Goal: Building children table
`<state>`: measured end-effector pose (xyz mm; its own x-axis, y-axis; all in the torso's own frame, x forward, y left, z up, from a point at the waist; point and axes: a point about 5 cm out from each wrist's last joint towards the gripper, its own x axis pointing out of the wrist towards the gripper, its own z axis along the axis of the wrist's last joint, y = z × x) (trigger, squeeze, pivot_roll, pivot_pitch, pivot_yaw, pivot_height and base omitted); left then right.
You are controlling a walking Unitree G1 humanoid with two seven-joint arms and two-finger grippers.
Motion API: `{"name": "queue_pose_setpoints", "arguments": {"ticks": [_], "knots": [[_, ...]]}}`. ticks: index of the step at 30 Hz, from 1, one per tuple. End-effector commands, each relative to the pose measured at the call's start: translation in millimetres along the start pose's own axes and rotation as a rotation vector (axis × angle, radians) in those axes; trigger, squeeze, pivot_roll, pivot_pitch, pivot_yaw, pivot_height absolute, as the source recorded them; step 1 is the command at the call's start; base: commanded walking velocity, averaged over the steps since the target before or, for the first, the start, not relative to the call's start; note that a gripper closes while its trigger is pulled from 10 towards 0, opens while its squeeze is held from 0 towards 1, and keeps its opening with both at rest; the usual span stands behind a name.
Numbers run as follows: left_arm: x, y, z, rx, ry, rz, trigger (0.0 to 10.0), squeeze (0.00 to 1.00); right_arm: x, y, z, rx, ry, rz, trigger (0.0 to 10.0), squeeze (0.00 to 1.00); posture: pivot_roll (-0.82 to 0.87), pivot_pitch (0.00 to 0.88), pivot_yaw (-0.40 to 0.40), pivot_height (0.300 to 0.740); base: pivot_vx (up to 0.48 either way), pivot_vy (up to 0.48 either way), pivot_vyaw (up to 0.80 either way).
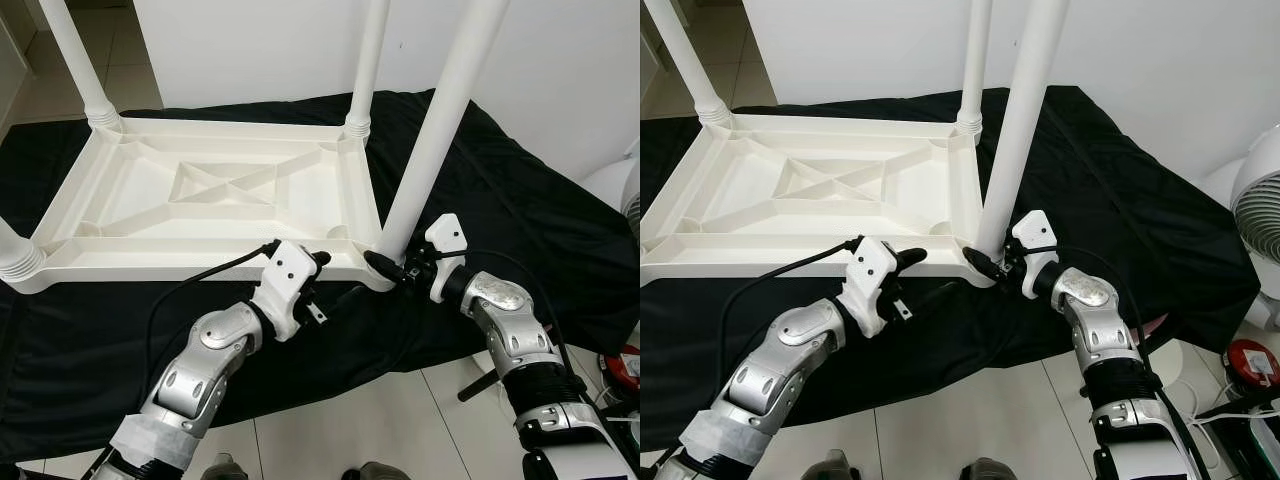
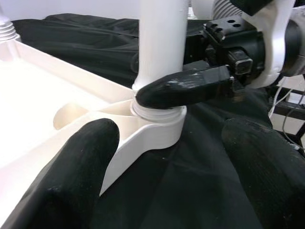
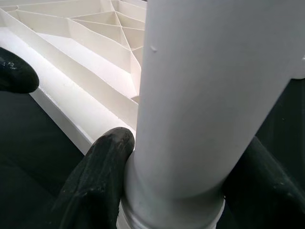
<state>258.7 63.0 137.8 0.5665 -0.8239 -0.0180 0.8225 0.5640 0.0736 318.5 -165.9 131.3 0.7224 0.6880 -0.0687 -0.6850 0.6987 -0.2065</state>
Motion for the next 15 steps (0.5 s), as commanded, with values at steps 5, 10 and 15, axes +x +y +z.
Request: {"name": "queue_pose_setpoints", "arguments": {"ticks": [5, 10, 15], "knots": [[0.5, -3.2, -1, 0.004, 0.007, -0.037, 10.0, 0.00, 3.2, -1.2, -13, 0.044, 0.071, -0.167, 10.0, 0.00, 0.03, 0.000, -0.030, 0.740, 0.000, 0.000, 0.00], [0.9, -3.7, -1, 0.004, 0.006, -0.039, 10.0, 0.00, 9.1, 8.0, -13, 0.126, 0.050, -0.255, 10.0, 0.00, 0.03, 0.000, -0.035, 0.740, 0.000, 0.000, 0.00], [0.4, -4.4, -2, -0.003, 0.006, -0.041, 10.0, 0.00, 14.4, 19.2, -12, 0.175, 0.042, -0.359, 10.0, 0.00, 0.03, 0.000, -0.039, 0.740, 0.000, 0.000, 0.00]]}}
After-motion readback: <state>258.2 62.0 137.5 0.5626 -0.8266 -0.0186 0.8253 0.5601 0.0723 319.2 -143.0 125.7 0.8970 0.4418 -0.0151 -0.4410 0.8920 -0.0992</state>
